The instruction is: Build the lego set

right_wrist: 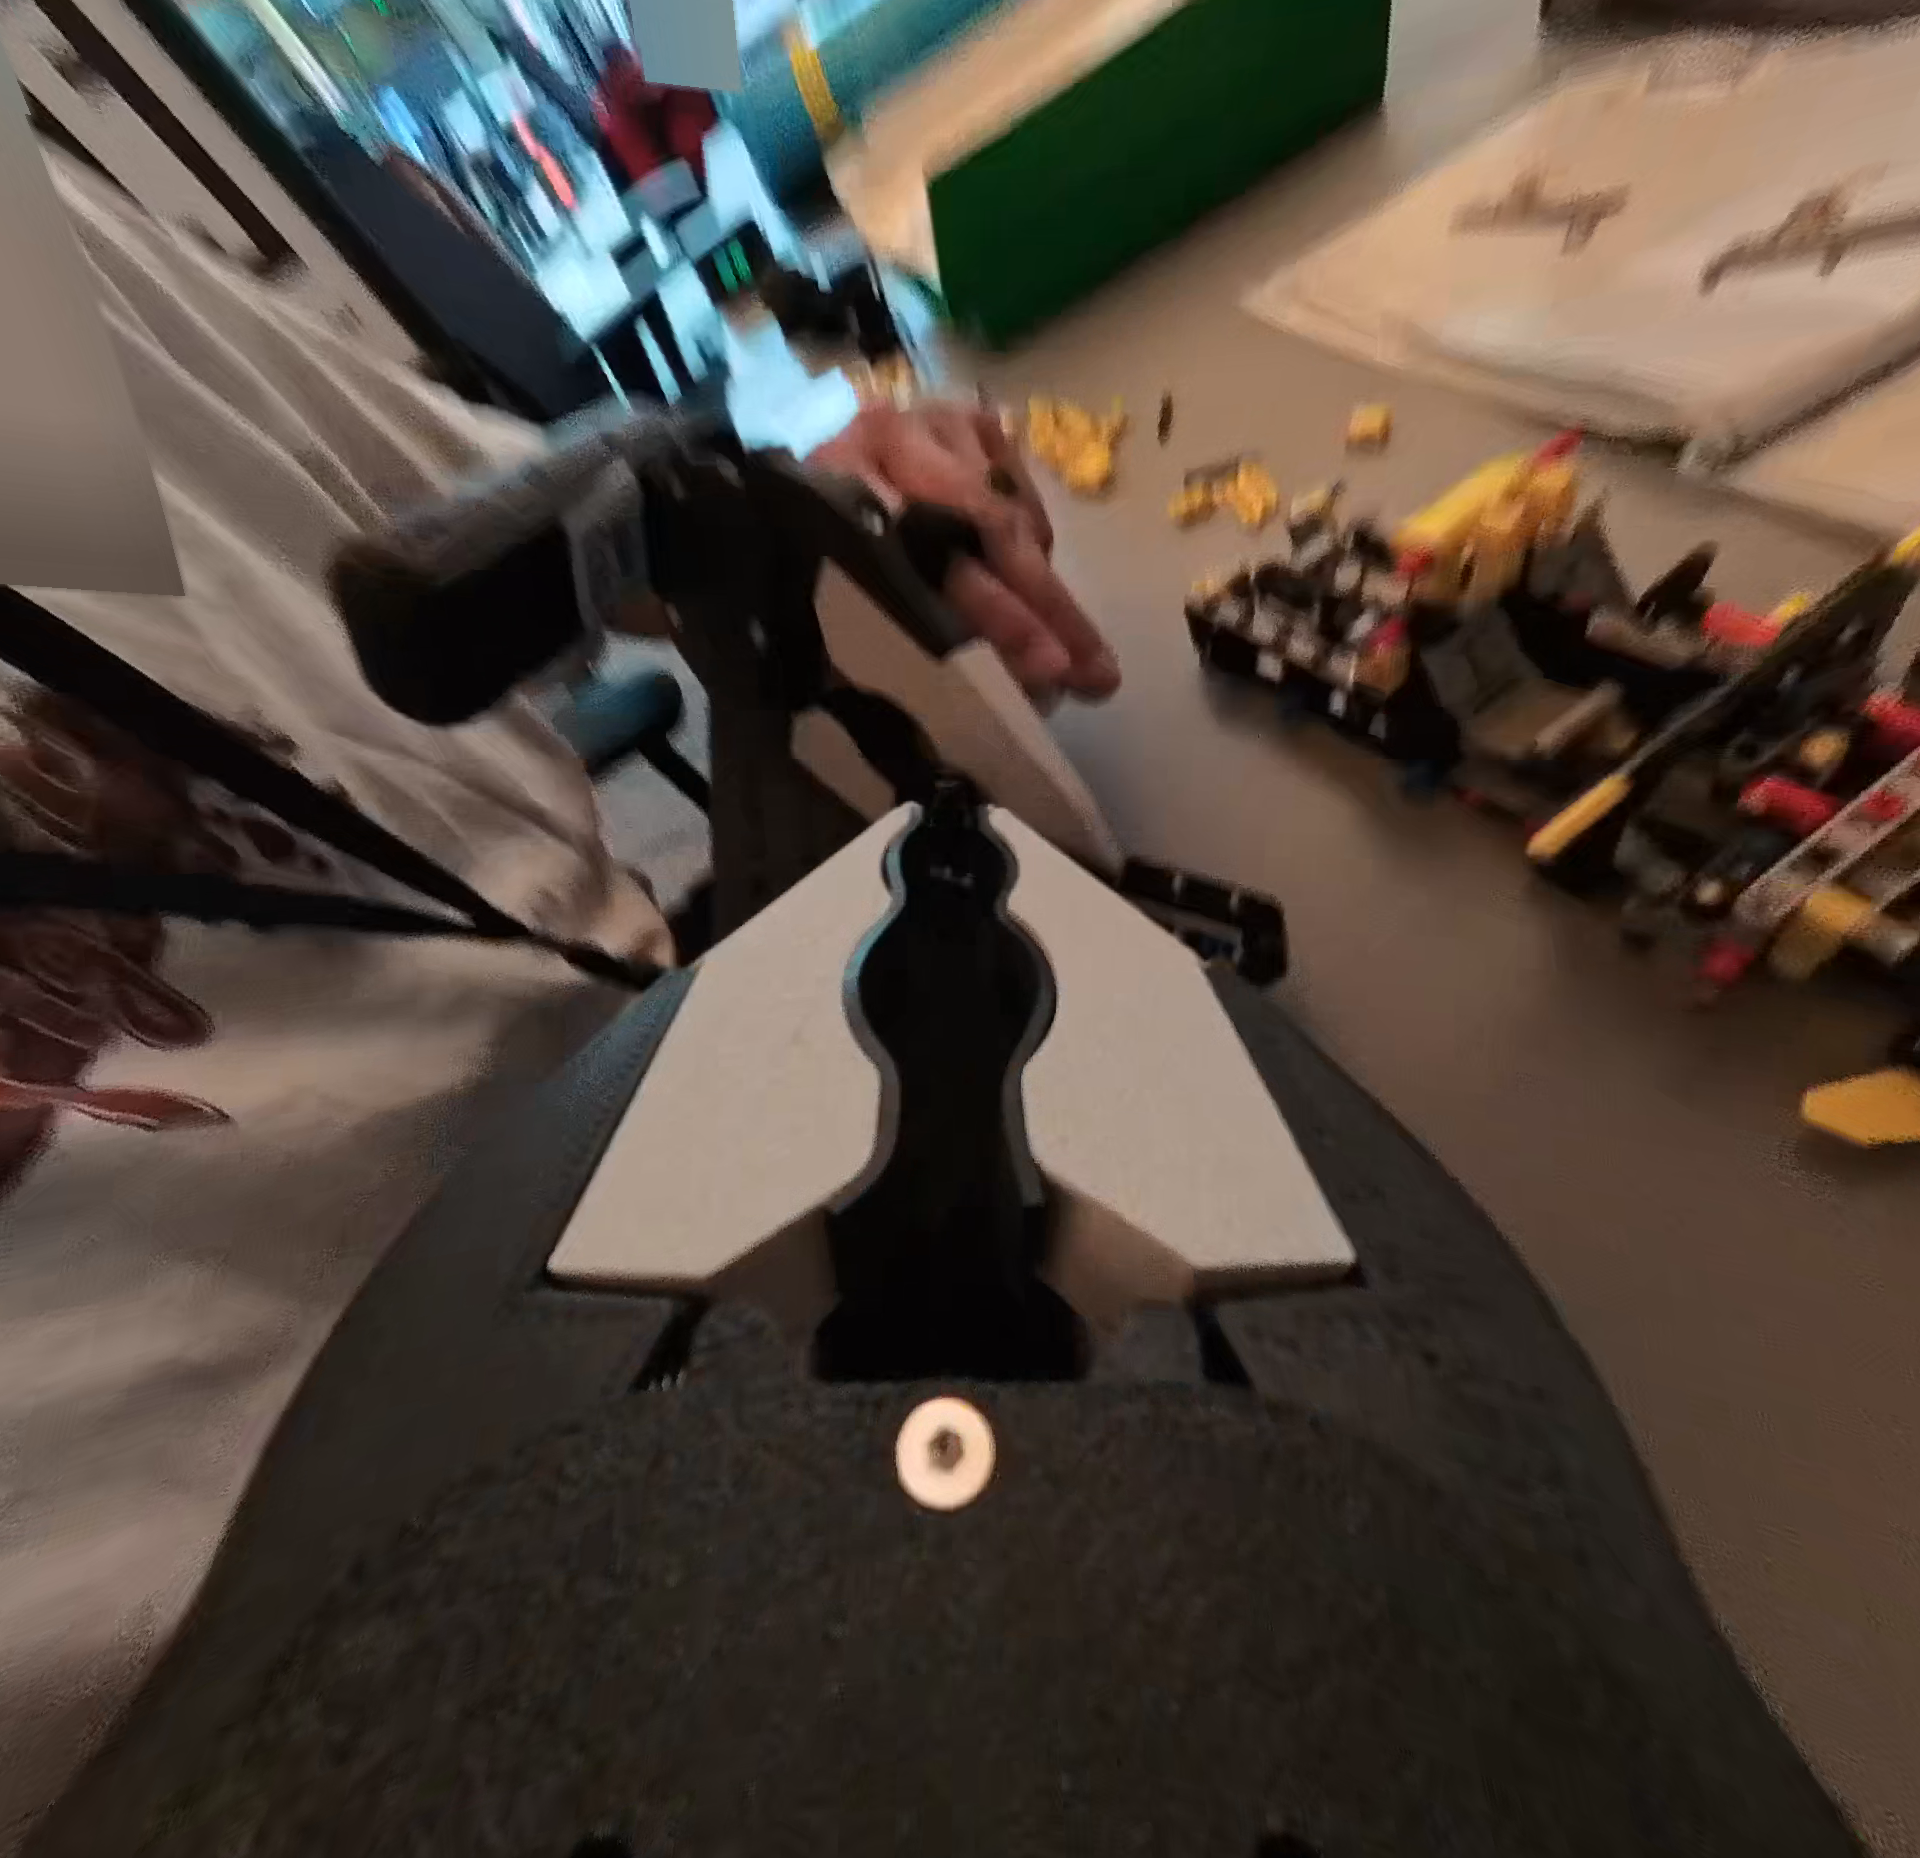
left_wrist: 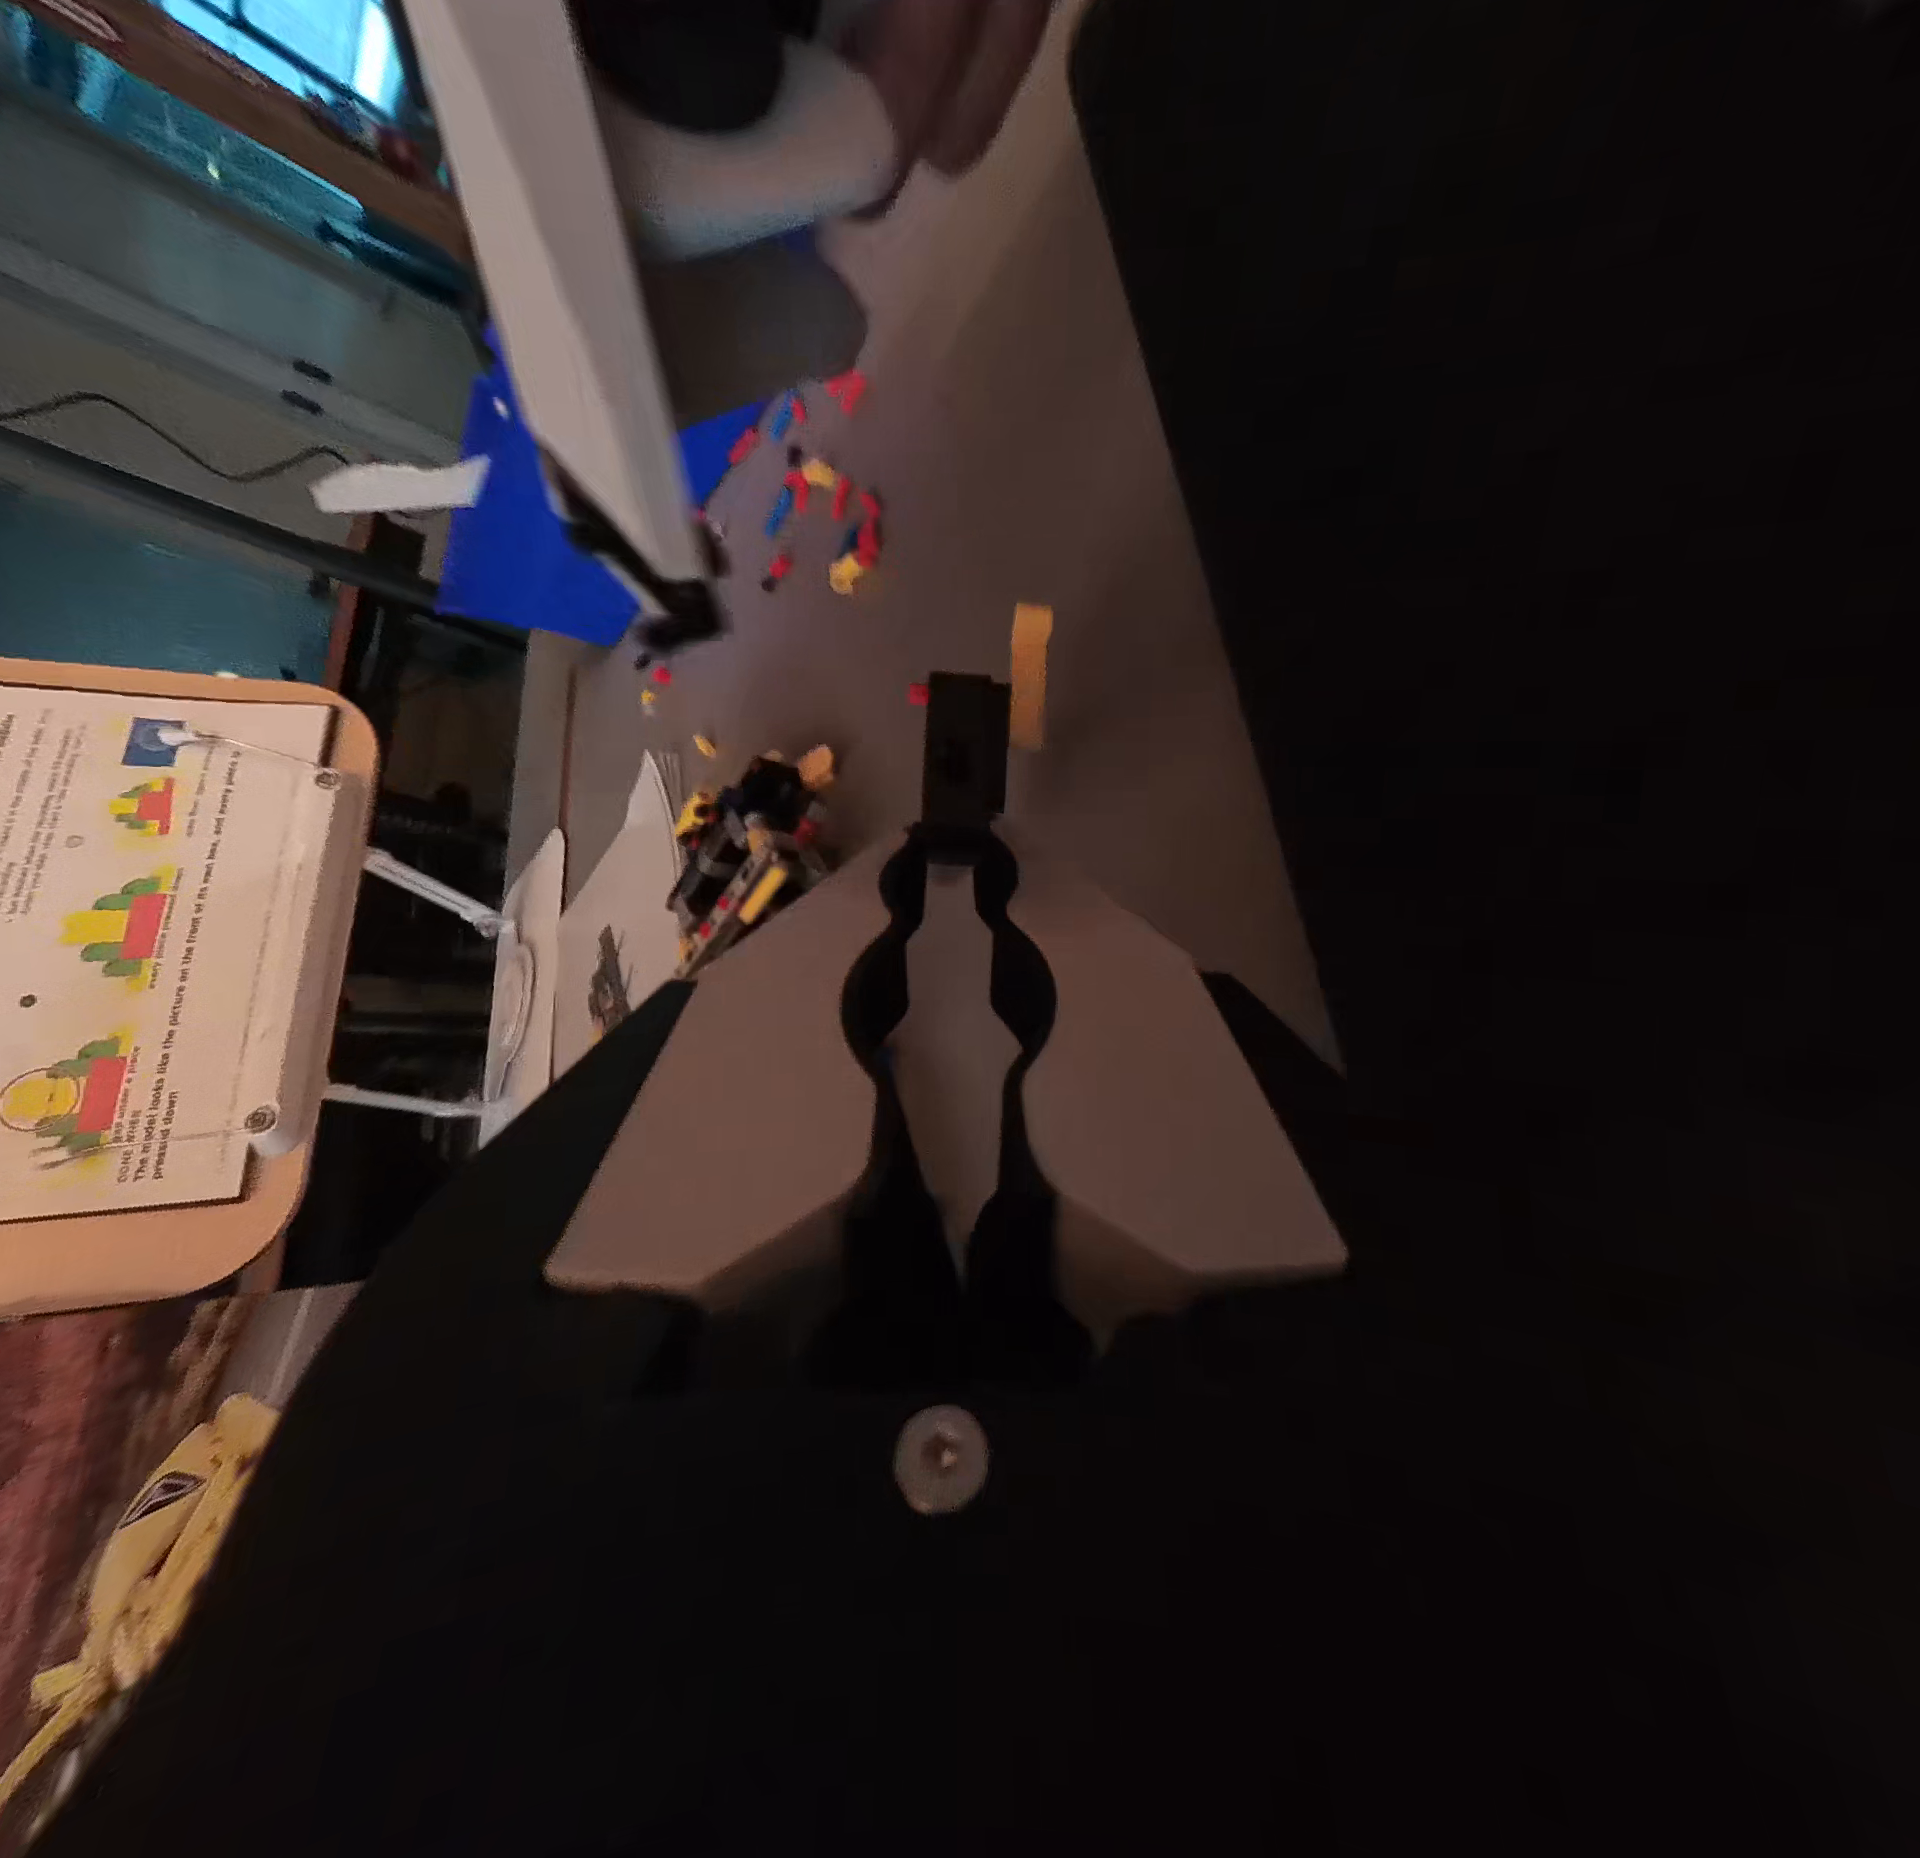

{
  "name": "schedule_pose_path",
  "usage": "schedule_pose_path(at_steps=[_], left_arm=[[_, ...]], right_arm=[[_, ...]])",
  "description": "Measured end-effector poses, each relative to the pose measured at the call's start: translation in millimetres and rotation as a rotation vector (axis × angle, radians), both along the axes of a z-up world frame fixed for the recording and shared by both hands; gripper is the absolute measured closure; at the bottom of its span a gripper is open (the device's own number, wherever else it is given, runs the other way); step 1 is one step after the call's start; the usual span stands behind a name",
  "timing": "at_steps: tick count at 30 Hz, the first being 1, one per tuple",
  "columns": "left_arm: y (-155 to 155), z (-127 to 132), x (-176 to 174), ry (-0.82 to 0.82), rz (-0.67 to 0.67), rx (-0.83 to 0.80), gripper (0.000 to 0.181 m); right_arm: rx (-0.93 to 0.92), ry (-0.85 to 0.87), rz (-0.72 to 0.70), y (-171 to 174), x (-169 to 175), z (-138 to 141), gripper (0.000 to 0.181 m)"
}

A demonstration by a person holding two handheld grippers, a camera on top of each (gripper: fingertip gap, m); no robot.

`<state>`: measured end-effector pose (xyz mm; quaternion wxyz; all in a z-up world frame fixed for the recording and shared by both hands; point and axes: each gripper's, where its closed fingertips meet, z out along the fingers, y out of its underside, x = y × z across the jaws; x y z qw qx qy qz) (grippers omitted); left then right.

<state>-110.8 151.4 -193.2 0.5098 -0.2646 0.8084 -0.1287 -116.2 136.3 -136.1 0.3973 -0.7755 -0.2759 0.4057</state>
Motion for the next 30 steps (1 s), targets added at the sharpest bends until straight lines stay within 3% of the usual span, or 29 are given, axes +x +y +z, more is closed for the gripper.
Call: schedule_pose_path(at_steps=[2, 4, 12, 17, 20, 30], left_arm=[[2.4, -7.0, 1.9, 0.016, 0.038, 0.058, 0.173], [6.0, -15.2, 2.8, 0.049, 0.079, 0.105, 0.173], [-3.4, -23.2, -6.3, 0.080, 0.138, 0.456, 0.172], [2.7, -9.4, -9.8, 0.082, 0.248, 0.630, 0.164], [1.2, -9.0, -17.8, 0.158, 0.296, 0.493, 0.155], [-36.7, -5.1, -49.8, 0.282, 0.344, -0.269, 0.151]], right_arm=[[-0.021, -0.119, 0.064, -17.7, -10.5, -24.2, 0.175], [0.001, -0.130, 0.073, -26.6, -17.9, -29.3, 0.174], [-0.004, 0.093, -0.062, -36.2, 4.3, -22.4, 0.174], [-0.022, 0.092, -0.063, -41.4, 3.7, -30.1, 0.174], [-0.019, 0.093, -0.069, -40.4, 4.4, -30.0, 0.174], [-0.044, 0.193, -0.178, -25.7, 11.2, -21.8, 0.175]])
